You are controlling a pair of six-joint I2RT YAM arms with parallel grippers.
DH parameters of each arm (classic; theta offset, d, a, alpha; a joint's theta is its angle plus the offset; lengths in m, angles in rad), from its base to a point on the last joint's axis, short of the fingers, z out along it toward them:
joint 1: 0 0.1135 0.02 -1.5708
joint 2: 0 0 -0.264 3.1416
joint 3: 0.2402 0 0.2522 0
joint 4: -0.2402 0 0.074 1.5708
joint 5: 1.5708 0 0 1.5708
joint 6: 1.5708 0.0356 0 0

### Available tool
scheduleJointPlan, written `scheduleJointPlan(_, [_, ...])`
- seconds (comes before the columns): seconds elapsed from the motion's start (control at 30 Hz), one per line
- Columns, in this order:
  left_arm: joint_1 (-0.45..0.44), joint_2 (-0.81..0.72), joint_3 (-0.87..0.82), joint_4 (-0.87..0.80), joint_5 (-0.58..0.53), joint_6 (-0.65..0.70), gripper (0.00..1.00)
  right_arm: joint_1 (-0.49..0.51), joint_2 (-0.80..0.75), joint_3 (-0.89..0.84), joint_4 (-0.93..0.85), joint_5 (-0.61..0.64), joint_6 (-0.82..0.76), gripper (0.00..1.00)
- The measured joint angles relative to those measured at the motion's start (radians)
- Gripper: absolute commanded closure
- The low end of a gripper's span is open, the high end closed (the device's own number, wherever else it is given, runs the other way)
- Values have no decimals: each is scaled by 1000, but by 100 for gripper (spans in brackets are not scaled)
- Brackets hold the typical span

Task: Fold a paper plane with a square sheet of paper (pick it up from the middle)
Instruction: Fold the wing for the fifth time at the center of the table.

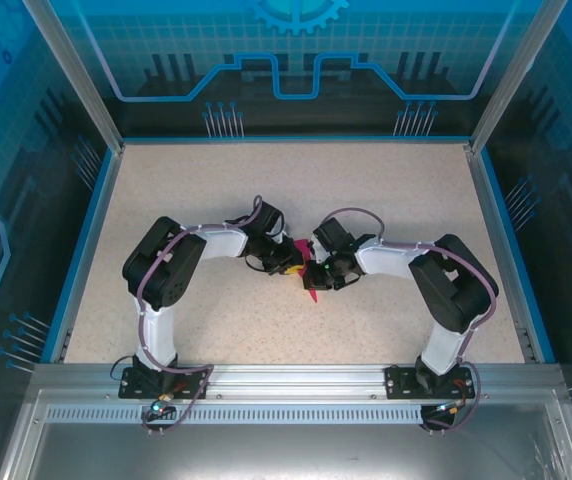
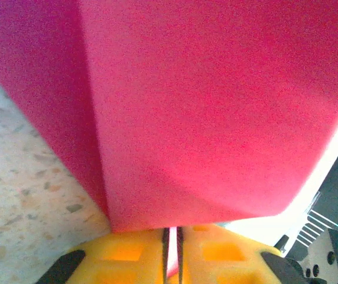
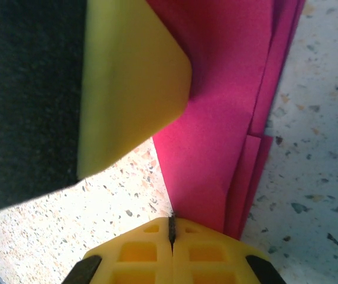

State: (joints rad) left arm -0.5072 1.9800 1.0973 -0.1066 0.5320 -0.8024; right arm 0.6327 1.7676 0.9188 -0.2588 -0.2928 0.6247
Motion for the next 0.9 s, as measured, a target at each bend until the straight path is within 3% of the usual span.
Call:
scheduleJointPlan(0.37, [0,-95,-106,126,0,82,82,-21,-9,-46,71,-41,0,100])
scheduleJointPlan(0.9, [-49,-49,-119,160,-12,133,86,-38,-11,-74,115,-83,3,100])
